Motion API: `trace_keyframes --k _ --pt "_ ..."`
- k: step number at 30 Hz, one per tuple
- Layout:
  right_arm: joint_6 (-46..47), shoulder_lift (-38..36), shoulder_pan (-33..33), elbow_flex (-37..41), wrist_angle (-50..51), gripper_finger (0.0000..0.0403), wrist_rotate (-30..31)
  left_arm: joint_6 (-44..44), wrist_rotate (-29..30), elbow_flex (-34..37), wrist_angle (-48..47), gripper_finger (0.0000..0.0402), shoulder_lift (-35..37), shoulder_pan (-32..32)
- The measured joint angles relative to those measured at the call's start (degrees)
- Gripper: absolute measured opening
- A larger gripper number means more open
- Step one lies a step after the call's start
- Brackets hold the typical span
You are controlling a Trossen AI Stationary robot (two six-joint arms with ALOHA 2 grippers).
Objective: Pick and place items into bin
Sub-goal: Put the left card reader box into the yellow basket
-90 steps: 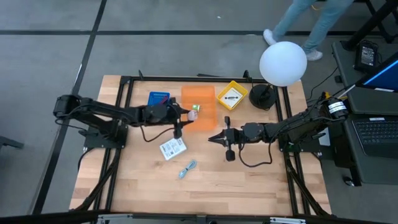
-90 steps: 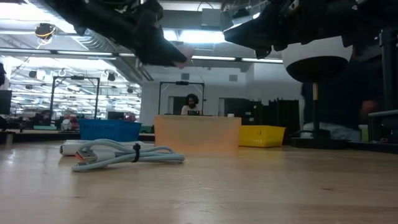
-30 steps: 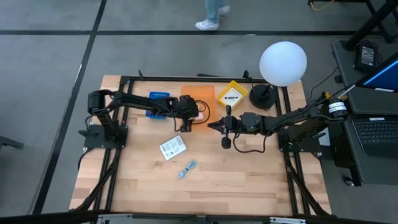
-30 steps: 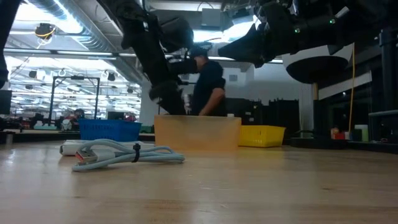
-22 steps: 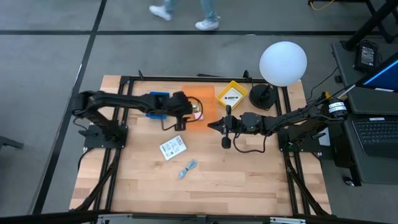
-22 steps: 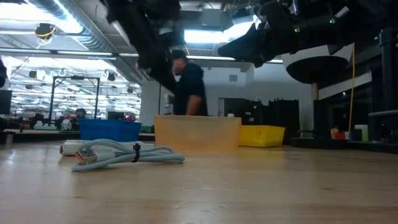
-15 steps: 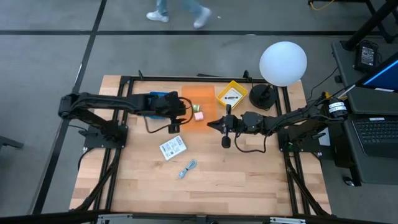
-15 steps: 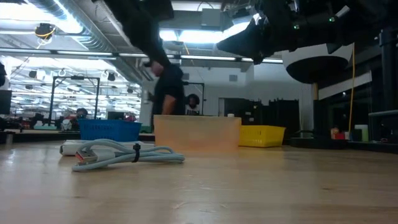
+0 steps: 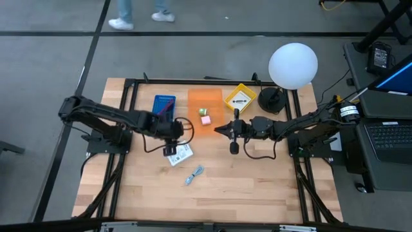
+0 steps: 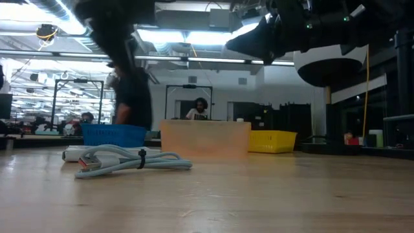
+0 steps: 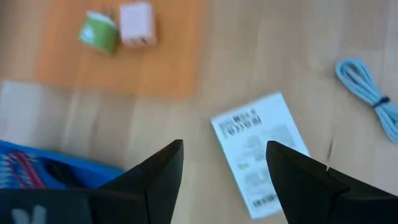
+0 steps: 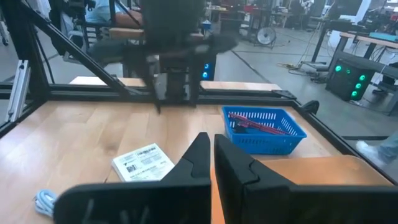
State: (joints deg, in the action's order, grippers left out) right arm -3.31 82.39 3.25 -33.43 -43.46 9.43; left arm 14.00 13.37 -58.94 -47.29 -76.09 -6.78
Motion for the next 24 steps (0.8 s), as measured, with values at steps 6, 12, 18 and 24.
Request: trace_keyframes --k 6,12,18,24 --pt "-0.26 0.00 1.28 -0.67 -0.40 0.0005 -0.02 6.84 -1.49 4.69 -0.55 0.0219 -0.30 -5.18" --pt "-1.47 0.00 3.62 -1.68 -0.48 0.0005 -0.02 11.46 -0.60 8.28 -0.47 0.0209 -0.31 -8.77" --pt "4.57 0.00 5.82 -1.75 2.99 0.0005 0.03 14.90 0.94 11.09 0.12 0.0195 -0.31 -10.25" --pt "7.98 2.72 8.40 -1.77 3.31 0.0005 0.17 16.96 1.02 15.28 2.69 0.0181 -0.29 -10.83"
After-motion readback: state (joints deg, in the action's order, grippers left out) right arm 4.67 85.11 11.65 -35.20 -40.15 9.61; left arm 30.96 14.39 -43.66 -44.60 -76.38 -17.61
